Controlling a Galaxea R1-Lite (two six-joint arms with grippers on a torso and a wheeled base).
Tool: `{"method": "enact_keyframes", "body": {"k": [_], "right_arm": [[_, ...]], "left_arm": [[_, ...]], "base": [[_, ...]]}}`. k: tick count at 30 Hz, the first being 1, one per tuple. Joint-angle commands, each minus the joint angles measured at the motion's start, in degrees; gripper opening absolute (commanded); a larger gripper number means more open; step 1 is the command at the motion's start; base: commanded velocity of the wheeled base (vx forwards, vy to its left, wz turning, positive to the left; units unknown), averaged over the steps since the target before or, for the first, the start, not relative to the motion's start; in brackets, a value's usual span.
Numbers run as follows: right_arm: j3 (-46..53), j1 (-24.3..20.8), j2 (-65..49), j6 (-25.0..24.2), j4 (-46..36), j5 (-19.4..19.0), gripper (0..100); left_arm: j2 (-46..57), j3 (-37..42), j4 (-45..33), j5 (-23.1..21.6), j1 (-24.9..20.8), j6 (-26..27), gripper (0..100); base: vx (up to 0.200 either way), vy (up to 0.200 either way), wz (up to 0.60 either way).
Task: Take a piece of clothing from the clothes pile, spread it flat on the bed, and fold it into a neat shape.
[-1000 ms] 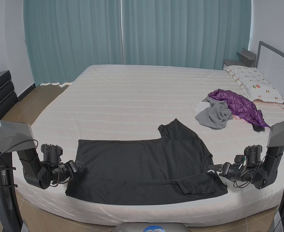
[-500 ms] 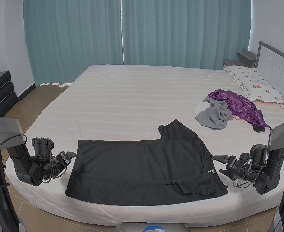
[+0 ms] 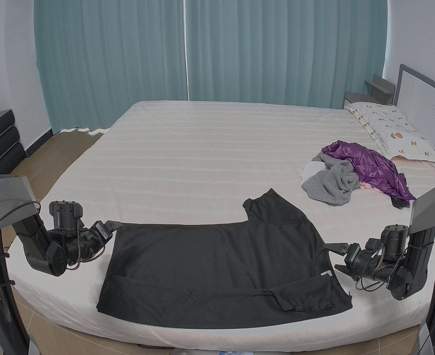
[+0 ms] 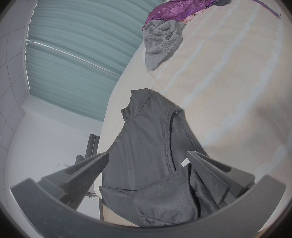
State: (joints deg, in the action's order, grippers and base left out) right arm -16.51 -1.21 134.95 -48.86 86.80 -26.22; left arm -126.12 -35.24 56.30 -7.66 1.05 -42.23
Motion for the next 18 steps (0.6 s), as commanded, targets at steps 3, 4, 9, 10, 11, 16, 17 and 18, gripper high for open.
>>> {"method": "enact_keyframes", "body": {"k": [3,4,9,10,11,16,17,18], "right_arm": [[0.16,-0.11,0.31,0.08,0.04,0.03,100],[0.16,-0.11,0.31,0.08,0.04,0.03,100],[0.16,-0.55,0.40,0.17,0.04,0.03,100],[0.16,-0.55,0.49,0.17,0.04,0.12,100],[0.16,-0.55,0.49,0.17,0.04,0.12,100],[0.25,-0.64,0.67,0.26,0.13,0.12,100],[0.25,-0.64,0.67,0.26,0.13,0.12,100],[0.33,-0.64,0.75,0.70,0.13,0.12,100]], "left_arm": [[-4.48,-8.09,-0.75,-2.98,0.18,1.10,100],[-4.48,-8.09,-0.75,-2.98,0.18,1.10,100],[-9.58,-16.61,-4.26,-3.51,0.18,6.63,100],[-11.07,-20.22,-6.90,-3.51,0.18,7.69,100],[-11.07,-20.22,-6.90,-3.51,0.18,7.69,100],[-15.29,-29.53,-12.70,-2.63,0.53,7.60,100],[-15.29,-29.53,-12.70,-2.63,0.53,7.60,100],[-16.61,-32.08,-13.49,0.45,0.53,7.86,100]], "base": [[0.000,0.000,0.00],[0.000,0.000,0.00],[0.000,0.000,0.00],[0.000,0.000,0.00],[0.000,0.000,0.00],[0.000,0.000,0.00],[0.000,0.000,0.00],[0.000,0.000,0.00]]}}
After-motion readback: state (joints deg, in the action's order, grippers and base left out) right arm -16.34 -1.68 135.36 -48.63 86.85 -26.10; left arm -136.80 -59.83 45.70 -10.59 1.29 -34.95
